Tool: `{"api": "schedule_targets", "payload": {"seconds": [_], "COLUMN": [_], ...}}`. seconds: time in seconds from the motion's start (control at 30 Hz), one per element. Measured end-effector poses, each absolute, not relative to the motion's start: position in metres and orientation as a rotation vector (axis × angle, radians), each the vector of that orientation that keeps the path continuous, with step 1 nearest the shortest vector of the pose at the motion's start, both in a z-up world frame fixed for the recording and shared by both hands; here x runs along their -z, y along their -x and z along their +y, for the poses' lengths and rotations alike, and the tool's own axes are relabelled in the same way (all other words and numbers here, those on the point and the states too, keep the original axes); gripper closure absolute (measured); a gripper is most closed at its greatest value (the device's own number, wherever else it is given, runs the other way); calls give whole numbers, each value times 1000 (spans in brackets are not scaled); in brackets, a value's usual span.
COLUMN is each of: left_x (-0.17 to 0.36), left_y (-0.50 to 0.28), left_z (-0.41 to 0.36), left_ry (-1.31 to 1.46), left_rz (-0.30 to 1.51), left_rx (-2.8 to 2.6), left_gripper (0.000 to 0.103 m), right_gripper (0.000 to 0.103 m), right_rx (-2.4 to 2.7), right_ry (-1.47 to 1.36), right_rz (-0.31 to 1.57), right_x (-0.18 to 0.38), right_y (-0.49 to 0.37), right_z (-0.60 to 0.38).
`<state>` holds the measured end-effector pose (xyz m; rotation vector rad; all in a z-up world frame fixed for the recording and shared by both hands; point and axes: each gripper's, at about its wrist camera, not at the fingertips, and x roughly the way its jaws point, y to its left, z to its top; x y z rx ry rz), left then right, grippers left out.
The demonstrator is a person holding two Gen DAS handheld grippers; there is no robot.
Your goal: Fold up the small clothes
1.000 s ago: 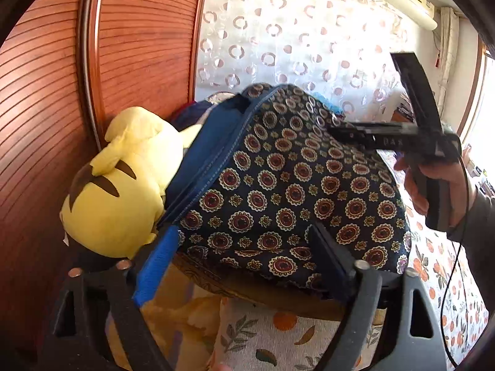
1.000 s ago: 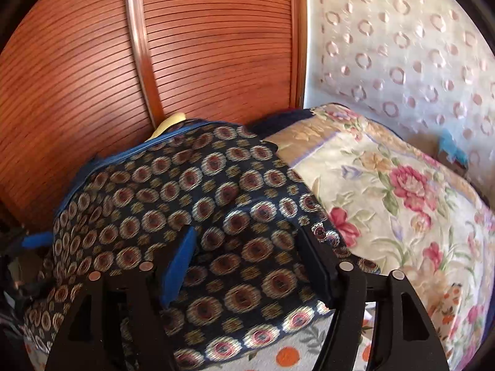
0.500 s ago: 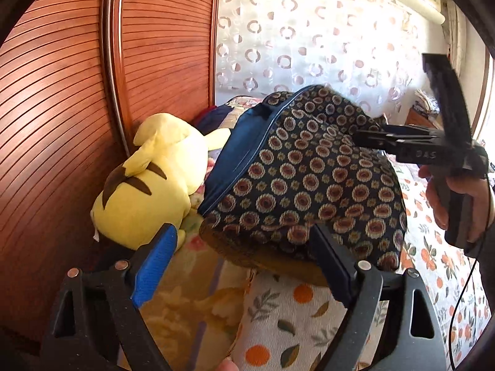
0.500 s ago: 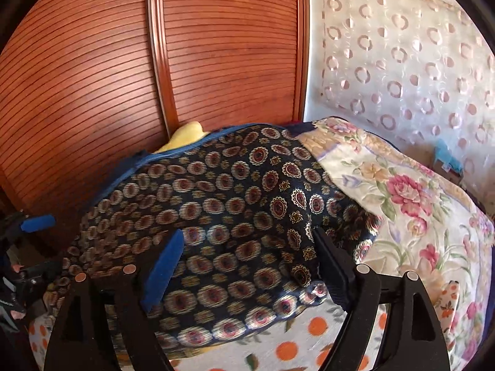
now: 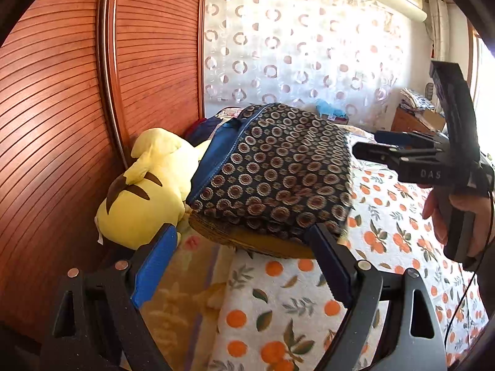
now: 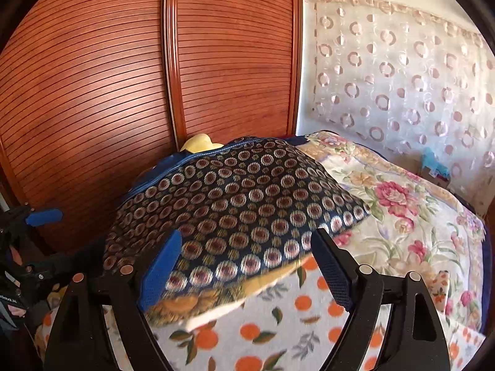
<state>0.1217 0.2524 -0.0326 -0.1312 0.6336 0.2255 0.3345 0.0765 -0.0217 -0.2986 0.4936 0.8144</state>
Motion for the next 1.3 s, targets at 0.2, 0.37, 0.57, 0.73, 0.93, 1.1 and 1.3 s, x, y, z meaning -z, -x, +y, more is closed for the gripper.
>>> {"api": "schedule_targets", "payload": {"seconds": [0.2,0.37,0.57,0.73,0.93,1.1,1.3], "left_x": [30,28,26,24,25,23,3], "left_y": [-106,-96,-87,-86,-85,-88,-89], "left_z": [232,213,180,144,106,80,53], "left_ry": [103,102,90,67,48,47,35], "left_rz": [634,631,622,614,616,620,592], "left_rx": [-217,-187,-121,-52,12,48,98], "left_gripper": [15,15,15,15,15,15,15], "right_gripper": [16,16,16,16,16,16,16], "right_rx": [-784,-744,-673,-599,-529,-475,-424], "right_ry": [262,229,173,127,105,84,51], "right_rz": [498,496,491,488,494,486,441], "right_x": [23,20,16,13,12,4,-15], "right_y": [-296,-258,-209,-173,-136,-118,-86], "right_z": [46,14,-31,-69,-109,-134,-164]}}
